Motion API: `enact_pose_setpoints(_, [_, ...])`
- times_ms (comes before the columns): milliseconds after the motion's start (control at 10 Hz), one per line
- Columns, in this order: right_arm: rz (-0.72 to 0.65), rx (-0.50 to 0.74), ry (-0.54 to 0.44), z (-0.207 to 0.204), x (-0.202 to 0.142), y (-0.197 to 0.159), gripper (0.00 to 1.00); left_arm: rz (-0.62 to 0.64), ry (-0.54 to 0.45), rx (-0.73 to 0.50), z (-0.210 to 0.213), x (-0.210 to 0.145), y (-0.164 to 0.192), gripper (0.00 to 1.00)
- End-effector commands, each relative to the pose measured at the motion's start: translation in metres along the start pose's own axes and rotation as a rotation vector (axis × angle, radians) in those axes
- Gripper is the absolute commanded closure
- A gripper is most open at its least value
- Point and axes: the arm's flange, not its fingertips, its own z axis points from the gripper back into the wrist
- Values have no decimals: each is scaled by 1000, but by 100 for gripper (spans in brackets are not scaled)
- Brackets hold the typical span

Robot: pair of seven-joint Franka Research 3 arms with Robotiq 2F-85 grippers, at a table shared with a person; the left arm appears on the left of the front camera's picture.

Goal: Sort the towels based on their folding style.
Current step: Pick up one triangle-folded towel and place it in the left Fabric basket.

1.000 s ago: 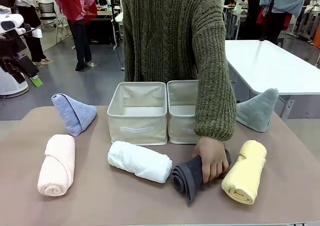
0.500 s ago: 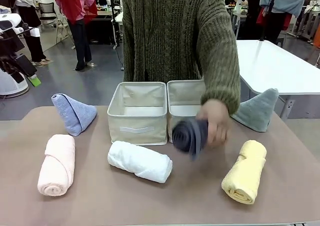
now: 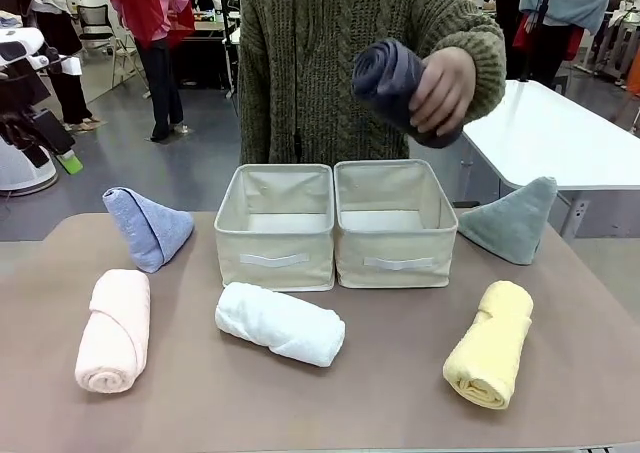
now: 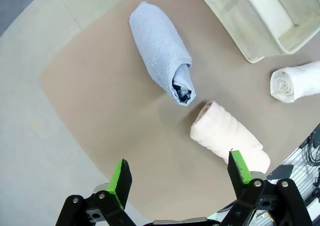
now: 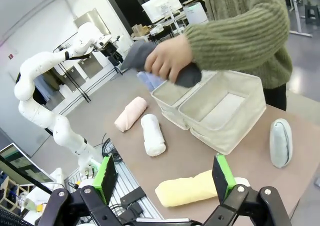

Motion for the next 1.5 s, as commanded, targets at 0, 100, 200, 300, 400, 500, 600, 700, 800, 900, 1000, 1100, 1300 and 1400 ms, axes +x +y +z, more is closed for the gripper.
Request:
enact_pose_setpoints(0, [19,13,-17,0,2,-1,0,155,81,28,-24,30,-3,0])
enact_pose_setpoints(100, [19,13,-17,0,2,-1,0,226,92,36,-36,40,-7,0])
enact_pose_setpoints(200, [19,13,-17,0,2,-1,0,258,100,22,-45,48,-13,0])
enact_pose_setpoints(300, [19,13,-17,0,2,-1,0,303,59,71,-51,54,-20,0])
enact_pose_setpoints(400, [19,13,-17,0,2,-1,0,344,13,146,-63,59,-27,0])
enact_pose_setpoints(500, [19,13,-17,0,2,-1,0,341,26,208,-76,67,-32,0])
enact_pose_setpoints(600, [19,13,-17,0,2,-1,0,315,40,234,-88,73,-33,0])
enact_pose_setpoints(700, [19,13,-17,0,2,-1,0,279,61,238,-98,78,-31,0])
enact_pose_setpoints(800, [19,13,-17,0,2,-1,0,281,83,235,-107,82,-29,0])
enact_pose_setpoints(900, [19,13,-17,0,2,-1,0,284,118,218,-115,85,-28,0])
enact_pose_setpoints(1000, [19,13,-17,0,2,-1,0,281,129,216,-123,87,-26,0])
enact_pose_setpoints(1100, [19,13,-17,0,2,-1,0,280,135,219,-131,91,-22,0])
enact_pose_setpoints(1300, [19,13,-17,0,2,-1,0,284,161,194,-140,94,-17,0])
enact_pose_setpoints(1400, [19,13,-17,0,2,-1,0,282,171,189,-139,92,-17,0])
